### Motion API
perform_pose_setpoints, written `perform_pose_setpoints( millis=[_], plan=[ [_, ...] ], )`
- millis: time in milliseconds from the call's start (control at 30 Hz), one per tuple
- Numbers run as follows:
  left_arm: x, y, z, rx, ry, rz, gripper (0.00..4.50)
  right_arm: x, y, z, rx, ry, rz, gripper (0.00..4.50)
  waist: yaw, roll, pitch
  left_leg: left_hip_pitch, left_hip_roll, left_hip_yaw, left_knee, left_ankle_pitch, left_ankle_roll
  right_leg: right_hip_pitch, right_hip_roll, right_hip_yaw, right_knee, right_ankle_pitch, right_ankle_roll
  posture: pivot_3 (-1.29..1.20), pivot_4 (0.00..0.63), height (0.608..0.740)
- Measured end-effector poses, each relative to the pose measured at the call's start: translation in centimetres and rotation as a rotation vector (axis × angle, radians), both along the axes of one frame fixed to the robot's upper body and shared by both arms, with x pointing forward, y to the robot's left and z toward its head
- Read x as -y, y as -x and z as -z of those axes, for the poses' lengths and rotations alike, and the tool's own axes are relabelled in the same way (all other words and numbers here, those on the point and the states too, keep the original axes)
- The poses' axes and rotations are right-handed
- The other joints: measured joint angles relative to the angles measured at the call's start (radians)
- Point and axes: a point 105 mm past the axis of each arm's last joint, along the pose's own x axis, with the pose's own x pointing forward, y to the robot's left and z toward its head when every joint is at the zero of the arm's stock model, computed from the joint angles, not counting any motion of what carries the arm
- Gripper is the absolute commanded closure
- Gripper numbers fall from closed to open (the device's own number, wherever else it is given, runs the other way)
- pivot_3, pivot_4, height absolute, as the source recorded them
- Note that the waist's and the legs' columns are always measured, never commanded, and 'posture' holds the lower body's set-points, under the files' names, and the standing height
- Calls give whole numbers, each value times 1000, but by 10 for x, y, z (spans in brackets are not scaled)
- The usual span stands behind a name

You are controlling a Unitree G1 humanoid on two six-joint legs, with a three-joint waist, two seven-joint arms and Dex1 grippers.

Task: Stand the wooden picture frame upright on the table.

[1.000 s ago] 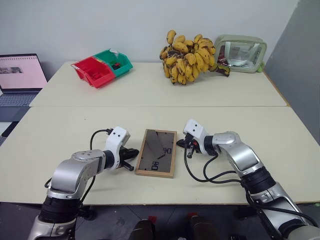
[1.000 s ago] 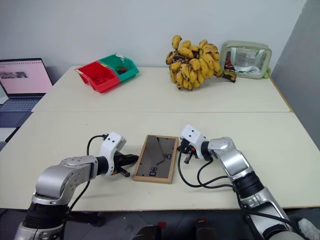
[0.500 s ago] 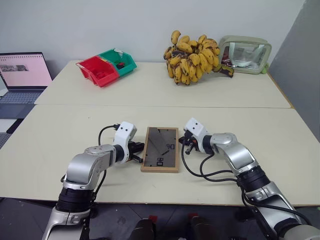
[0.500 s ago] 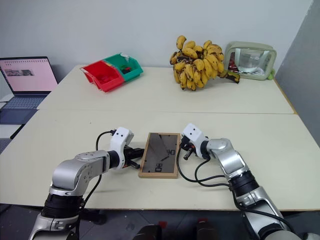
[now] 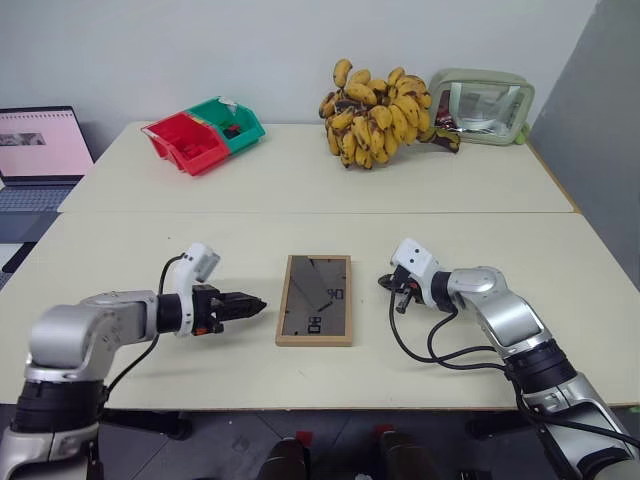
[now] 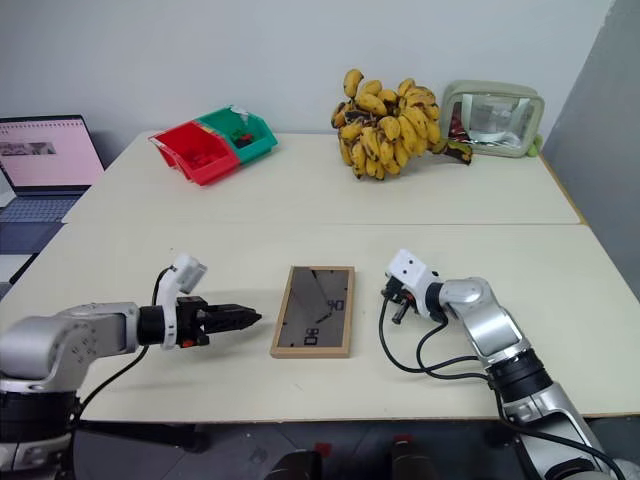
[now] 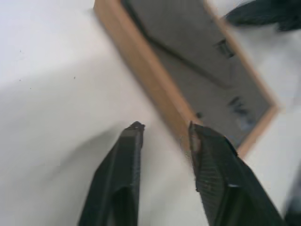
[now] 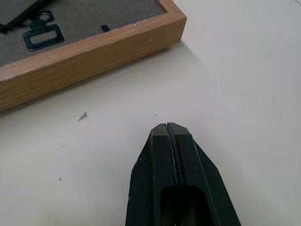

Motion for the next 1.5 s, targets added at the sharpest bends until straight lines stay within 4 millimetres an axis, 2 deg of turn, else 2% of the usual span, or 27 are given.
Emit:
perform_pose_setpoints(
  millis=[67,200,367,567,767,933,1133,1267,1433,1500],
  plan=[
    [1,4,-2,-49,57,9,1567,1,1,1,-4,1,0,4500,0,0,0,0,1,0,0,0,0,0,-1,1,0,1,-2,0,150,740],
    [6,15,5,-199,140,38,830,-1,3,2,-3,-1,-7,4500,0,0,0,0,1,0,0,0,0,0,-1,0,0,2,-3,0,150,740],
    [9,19,18,-268,141,44,19,-7,10,3,-2,-7,-27,4500,0,0,0,0,1,0,0,0,0,-1,-1,1,0,2,-3,0,150,740],
    [10,17,28,-290,136,33,19,-12,23,8,-21,-8,-41,4500,2,0,0,0,1,0,0,0,0,-1,-6,1,0,2,-3,0,150,740],
    [14,4,44,-282,131,29,19,-20,27,11,-29,-11,-44,4500,1,1,0,1,1,1,-1,0,0,0,-6,1,1,2,-3,0,150,740],
    [30,-6,49,-281,167,58,19,-38,29,12,-24,-22,-72,4500,15,4,-3,3,-1,0,0,0,0,4,-6,0,-1,1,-1,0,150,740],
    [44,-8,49,-284,201,87,19,-43,24,12,-19,-19,-60,4500,27,4,-3,3,-2,-1,0,0,0,6,-6,-1,-5,2,-1,0,150,740],
    [60,-3,49,-306,222,136,19,-53,25,11,-12,-27,-72,4500,27,4,-3,1,-2,-1,0,0,0,6,-6,-1,-7,3,-1,0,150,740],
    [72,2,50,-318,248,163,19,-56,25,11,-13,-34,-68,4500,25,4,-3,1,-2,-1,0,0,0,6,-9,-1,-9,3,-1,0,150,740],
    [74,1,50,-313,251,160,189,-57,25,12,-14,-37,-70,4500,25,4,-3,1,-2,-1,0,0,0,6,-9,-1,-10,3,-1,0,150,740]
  ],
)
